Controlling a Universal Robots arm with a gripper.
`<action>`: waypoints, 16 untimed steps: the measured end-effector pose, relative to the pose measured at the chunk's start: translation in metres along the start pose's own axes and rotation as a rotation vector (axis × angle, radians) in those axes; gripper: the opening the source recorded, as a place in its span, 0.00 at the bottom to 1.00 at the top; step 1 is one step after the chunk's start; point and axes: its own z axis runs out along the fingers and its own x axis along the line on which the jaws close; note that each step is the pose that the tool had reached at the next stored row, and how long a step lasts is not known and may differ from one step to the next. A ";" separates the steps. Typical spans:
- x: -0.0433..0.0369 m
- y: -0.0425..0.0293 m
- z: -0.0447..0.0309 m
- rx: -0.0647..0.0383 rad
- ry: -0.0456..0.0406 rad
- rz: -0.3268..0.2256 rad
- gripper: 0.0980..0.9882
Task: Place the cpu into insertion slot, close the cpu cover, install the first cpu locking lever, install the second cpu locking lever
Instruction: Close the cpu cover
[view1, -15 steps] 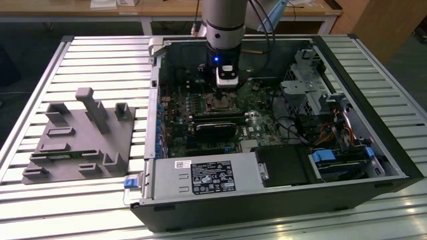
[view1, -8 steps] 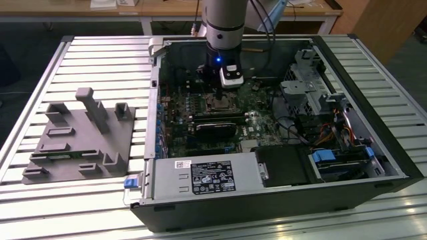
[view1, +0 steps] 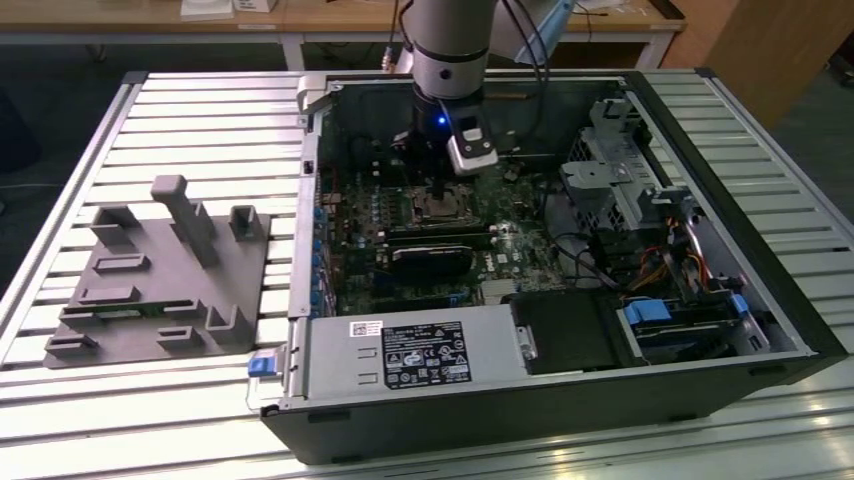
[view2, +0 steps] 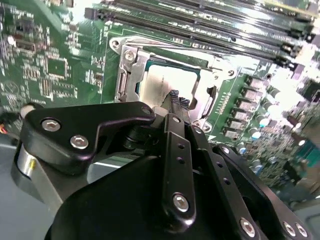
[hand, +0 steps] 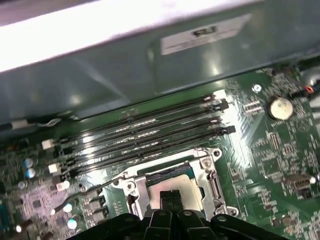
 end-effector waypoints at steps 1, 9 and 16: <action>0.0000 0.0000 0.0000 0.000 0.0005 -0.018 0.01; 0.0000 0.0000 0.0004 -0.002 0.0049 -0.164 0.01; 0.0000 -0.0001 0.0010 -0.003 0.0077 -0.289 0.01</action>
